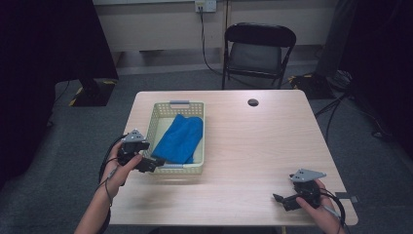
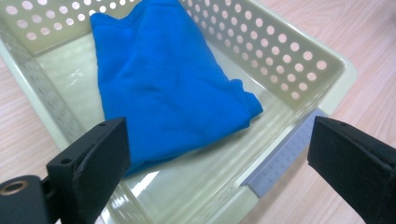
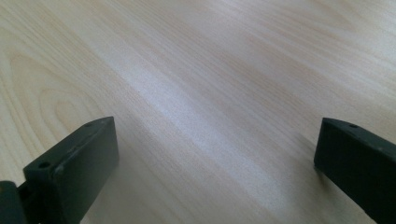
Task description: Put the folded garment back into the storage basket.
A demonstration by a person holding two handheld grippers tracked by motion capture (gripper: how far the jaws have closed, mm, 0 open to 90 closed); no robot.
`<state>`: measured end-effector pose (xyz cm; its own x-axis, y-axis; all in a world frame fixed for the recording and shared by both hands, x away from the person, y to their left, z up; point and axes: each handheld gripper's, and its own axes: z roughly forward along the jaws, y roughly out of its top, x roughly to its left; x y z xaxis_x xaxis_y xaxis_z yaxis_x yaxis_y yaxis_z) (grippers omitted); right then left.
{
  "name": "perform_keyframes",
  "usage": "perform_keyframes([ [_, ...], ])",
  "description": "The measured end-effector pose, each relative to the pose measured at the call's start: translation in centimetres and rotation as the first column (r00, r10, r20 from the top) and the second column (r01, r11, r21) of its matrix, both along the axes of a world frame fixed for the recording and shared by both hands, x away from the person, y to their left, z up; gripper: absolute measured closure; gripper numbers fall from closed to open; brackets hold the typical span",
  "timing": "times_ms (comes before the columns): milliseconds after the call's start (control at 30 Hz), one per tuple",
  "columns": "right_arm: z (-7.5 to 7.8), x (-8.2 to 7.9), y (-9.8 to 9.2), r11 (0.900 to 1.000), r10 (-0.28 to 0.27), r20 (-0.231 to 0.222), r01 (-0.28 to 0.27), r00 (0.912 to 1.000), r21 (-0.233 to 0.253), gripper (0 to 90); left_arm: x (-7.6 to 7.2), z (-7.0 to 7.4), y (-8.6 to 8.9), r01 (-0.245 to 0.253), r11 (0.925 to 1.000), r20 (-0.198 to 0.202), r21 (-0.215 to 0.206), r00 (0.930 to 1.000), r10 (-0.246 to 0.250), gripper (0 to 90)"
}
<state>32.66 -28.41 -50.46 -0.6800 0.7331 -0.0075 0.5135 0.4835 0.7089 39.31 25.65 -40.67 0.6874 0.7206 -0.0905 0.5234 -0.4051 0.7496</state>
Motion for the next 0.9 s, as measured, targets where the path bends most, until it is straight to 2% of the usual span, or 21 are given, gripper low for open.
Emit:
perform_keyframes([
  [900, 0.0, 0.0, 0.0, 1.000, 0.000, 0.000, 0.000, 1.0000, 0.000, 0.0, -1.0, -1.3, 1.8, -0.033, 0.9994, -0.006, -0.006, 0.9994, 0.033, 5.4],
])
